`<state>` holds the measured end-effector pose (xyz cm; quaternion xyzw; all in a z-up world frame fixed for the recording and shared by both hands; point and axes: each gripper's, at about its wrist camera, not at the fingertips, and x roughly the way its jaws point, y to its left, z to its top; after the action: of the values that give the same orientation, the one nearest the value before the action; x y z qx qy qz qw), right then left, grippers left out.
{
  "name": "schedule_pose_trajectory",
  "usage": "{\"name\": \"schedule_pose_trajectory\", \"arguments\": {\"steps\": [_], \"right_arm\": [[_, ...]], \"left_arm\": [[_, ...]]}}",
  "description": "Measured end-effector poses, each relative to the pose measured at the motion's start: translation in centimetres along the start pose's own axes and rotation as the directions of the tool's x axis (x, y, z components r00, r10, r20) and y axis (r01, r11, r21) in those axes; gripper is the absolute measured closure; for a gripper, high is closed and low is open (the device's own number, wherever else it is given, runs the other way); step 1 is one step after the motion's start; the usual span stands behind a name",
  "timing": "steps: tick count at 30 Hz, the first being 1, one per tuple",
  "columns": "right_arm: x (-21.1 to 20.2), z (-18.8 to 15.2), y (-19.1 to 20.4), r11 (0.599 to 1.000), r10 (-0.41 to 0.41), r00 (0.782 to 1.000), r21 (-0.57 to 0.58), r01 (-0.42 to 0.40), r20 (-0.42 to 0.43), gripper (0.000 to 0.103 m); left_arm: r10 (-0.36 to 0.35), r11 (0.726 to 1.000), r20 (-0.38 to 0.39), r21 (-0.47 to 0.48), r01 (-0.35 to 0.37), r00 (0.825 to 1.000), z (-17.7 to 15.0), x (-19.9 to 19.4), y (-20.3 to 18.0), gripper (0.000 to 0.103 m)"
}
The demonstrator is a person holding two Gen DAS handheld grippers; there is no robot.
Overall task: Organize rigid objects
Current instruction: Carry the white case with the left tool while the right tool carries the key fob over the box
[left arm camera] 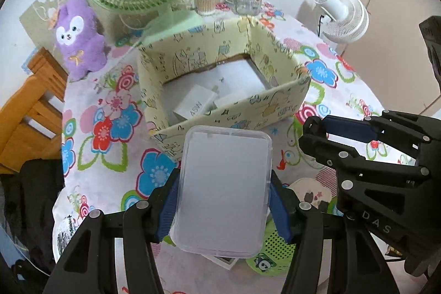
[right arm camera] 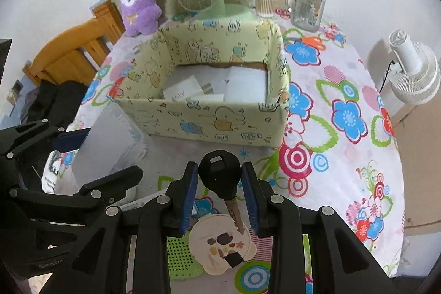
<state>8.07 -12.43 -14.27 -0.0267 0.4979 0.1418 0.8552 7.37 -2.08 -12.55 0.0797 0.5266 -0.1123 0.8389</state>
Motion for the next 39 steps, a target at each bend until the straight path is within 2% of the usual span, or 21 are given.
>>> {"name": "schedule_pose_trajectory", "arguments": {"steps": [20, 39], "right_arm": [[-4.9, 1.8, -0.5, 0.999, -0.018, 0.997, -0.028, 0.02, 0.076, 0.068], [-4.8, 6.3, -0.8, 0.998, 0.006, 0.998, -0.058, -0.003, 0.06, 0.068]], "left_arm": [[0.052, 0.996, 0.093, -0.077, -0.045, 0.994, 1.3, -4.5, -1.1, 0.042], [0.075, 0.984, 0.12, -0.17, -0.054, 0.99, 4.2, -4.6, 0.7, 0.042]]}}
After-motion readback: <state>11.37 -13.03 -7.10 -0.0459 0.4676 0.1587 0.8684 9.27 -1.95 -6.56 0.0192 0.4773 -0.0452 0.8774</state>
